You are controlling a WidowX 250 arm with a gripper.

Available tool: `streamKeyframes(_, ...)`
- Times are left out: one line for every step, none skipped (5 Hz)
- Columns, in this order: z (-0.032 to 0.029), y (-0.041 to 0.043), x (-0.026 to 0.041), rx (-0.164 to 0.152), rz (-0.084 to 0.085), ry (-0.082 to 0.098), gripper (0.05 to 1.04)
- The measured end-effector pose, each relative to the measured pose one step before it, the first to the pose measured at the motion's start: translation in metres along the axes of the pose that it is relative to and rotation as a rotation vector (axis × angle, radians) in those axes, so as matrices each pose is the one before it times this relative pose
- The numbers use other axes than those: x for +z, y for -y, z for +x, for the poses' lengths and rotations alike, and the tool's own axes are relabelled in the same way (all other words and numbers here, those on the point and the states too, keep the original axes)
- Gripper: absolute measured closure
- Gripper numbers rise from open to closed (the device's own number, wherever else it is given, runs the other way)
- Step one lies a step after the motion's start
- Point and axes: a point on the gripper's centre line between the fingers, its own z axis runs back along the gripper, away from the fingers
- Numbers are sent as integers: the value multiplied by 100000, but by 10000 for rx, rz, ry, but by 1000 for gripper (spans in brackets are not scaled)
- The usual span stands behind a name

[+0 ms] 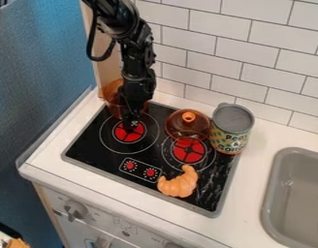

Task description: Put the orange pot on top of the left burner

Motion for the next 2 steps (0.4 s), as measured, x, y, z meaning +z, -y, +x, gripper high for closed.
streamKeyframes(-40, -227, 1910, 261, 366, 318, 73)
streamKeyframes(-631, -419, 3256, 182, 830, 272, 77)
